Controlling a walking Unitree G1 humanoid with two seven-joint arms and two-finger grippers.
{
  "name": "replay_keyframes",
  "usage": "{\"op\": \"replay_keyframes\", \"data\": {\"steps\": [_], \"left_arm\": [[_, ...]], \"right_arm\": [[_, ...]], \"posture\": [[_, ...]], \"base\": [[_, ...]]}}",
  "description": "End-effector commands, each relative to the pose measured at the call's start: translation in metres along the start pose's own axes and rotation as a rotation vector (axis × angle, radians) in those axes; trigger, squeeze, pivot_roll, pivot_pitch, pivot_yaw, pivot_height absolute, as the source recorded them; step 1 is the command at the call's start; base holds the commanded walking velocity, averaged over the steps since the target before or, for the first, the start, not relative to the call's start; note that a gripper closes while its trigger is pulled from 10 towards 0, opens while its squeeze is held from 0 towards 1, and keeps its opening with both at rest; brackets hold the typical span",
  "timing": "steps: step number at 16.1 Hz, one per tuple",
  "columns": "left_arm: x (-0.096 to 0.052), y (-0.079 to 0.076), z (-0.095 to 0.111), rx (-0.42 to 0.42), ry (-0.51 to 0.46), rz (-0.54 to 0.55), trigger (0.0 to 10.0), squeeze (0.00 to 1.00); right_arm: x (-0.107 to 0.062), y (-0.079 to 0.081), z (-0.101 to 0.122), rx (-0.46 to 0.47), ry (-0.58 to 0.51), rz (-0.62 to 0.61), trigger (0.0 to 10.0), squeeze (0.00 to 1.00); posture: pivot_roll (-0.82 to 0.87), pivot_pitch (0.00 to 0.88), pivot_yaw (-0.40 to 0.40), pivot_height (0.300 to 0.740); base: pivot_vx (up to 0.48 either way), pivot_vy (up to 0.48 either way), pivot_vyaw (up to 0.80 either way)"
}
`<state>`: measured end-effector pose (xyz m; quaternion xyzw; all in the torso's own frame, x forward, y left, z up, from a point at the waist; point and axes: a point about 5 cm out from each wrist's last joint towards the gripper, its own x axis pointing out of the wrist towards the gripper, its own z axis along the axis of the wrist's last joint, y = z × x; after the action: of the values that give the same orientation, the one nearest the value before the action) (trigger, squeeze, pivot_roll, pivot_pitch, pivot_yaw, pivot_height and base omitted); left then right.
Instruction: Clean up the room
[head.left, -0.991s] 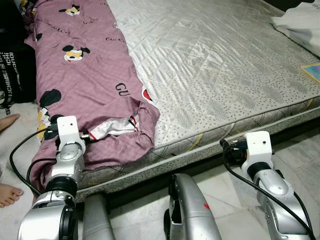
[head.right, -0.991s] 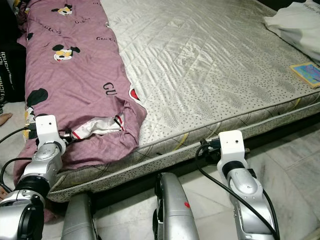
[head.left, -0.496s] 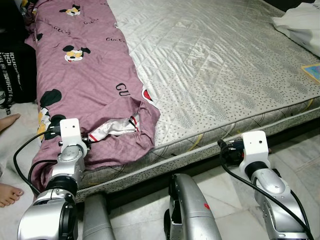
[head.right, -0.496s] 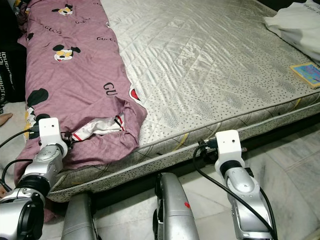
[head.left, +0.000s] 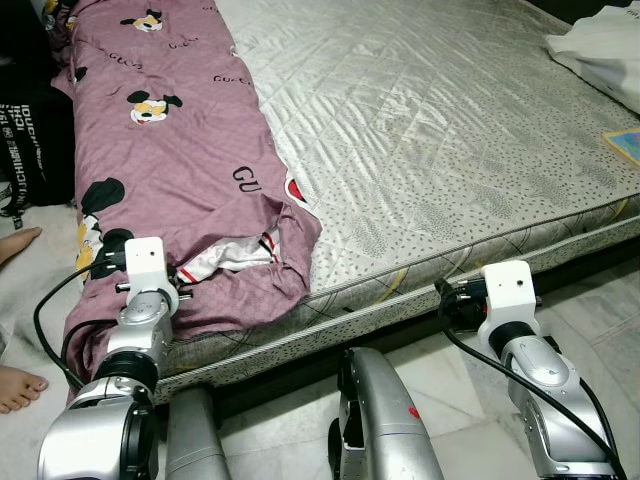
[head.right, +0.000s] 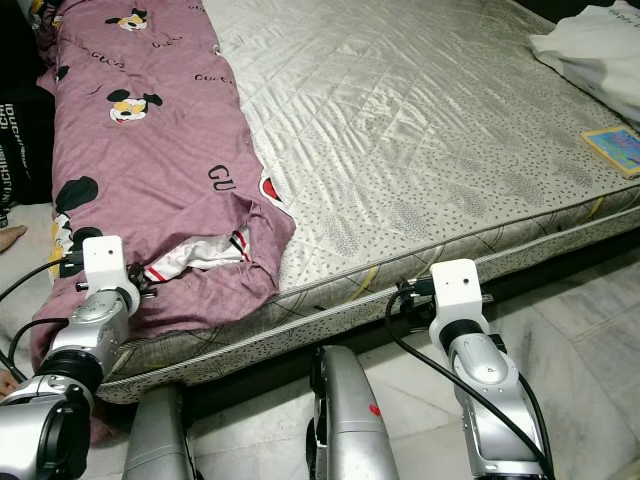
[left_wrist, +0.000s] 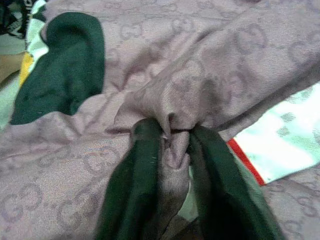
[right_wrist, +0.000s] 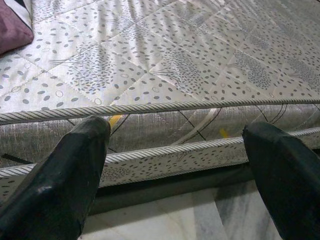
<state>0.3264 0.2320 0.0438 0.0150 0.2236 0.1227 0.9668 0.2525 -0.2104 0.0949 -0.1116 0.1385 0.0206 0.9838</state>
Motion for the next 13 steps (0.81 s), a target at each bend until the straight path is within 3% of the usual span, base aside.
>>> {"op": "replay_keyframes", "data": {"steps": [1, 5, 7, 9, 10, 13], "left_arm": [[0.0, -0.005, 0.001, 0.003, -0.008, -0.026, 0.0, 0.0], [0.0, -0.012, 0.002, -0.001, -0.02, -0.062, 0.0, 0.0], [-0.002, -0.025, 0.003, -0.012, -0.045, -0.146, 0.0, 0.0], [-0.007, -0.045, 0.001, -0.002, -0.059, -0.288, 0.0, 0.0], [-0.013, -0.06, -0.005, 0.038, -0.046, -0.41, 0.0, 0.0], [-0.044, -0.078, -0.028, 0.165, -0.007, -0.675, 0.0, 0.0]], "right_arm": [[0.0, -0.001, 0.0, -0.007, -0.004, -0.008, 10.0, 0.0], [0.001, -0.001, 0.001, -0.01, -0.006, -0.008, 10.0, 0.0], [0.002, -0.001, 0.0, -0.009, -0.006, -0.007, 10.0, 0.0], [0.002, -0.001, 0.0, -0.009, -0.006, -0.008, 10.0, 0.0], [0.002, -0.001, 0.0, -0.009, -0.006, -0.009, 10.0, 0.0], [0.001, -0.004, -0.002, -0.01, -0.002, -0.014, 10.0, 0.0]], "posture": [[-0.09, 0.051, -0.039, 0.536], [-0.09, 0.05, -0.039, 0.536], [-0.09, 0.049, -0.037, 0.536], [-0.09, 0.049, -0.036, 0.536], [-0.09, 0.049, -0.033, 0.536], [-0.08, 0.053, -0.028, 0.536]], "base": [[0.0, 0.0, 0.0], [0.0, 0.0, 0.0], [0.0, 0.0, 0.0], [0.0, 0.0, 0.0], [0.0, 0.0, 0.0], [0.0, 0.0, 0.0]]}}
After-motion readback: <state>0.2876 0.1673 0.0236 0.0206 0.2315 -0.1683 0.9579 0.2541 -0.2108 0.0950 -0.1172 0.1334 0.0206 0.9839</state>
